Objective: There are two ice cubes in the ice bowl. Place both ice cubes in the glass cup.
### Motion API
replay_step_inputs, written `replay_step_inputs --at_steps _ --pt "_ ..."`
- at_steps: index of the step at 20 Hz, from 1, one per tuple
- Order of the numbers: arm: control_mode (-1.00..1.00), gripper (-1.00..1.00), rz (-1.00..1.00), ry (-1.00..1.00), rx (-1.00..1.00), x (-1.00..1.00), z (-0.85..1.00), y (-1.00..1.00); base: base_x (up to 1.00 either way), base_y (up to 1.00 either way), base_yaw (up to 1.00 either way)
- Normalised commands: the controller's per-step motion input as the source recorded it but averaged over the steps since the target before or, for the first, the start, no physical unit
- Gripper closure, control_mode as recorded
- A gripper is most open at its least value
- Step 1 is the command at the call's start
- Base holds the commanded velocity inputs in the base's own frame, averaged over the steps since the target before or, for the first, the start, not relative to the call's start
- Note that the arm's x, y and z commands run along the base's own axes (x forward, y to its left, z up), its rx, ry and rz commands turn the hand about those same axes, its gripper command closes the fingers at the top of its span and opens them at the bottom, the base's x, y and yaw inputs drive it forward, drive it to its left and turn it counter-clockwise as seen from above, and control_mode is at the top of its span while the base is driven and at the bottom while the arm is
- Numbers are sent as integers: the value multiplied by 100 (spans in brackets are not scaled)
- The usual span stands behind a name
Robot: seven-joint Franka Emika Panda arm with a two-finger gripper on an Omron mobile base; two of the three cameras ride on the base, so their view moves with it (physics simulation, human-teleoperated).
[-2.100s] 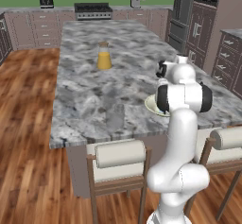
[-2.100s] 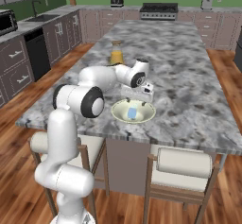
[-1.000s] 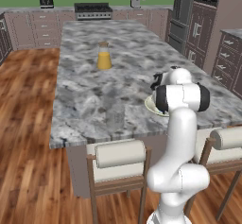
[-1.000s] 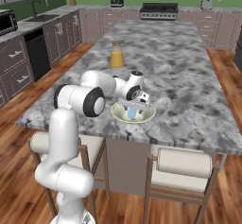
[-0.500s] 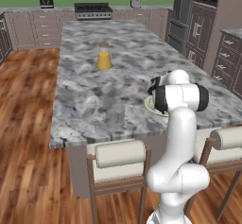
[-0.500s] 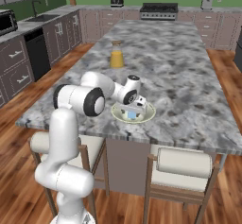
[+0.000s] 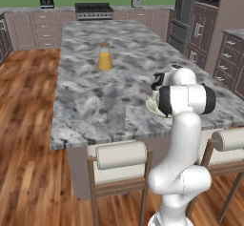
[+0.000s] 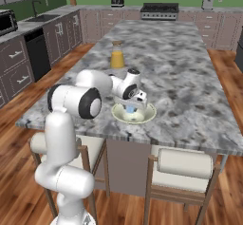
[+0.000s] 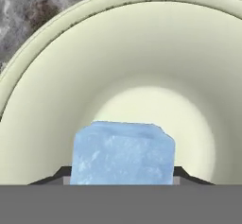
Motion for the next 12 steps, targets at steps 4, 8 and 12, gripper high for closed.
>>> replay_step_inputs --at_steps 4,8,12 --pt "-100 100 0 -6 3 -82 100 77 0 0 0" --pt "-100 100 0 0 0 -88 100 100 0 0 0" --pt "-100 100 0 9 -1 -40 89 100 0 0 0"
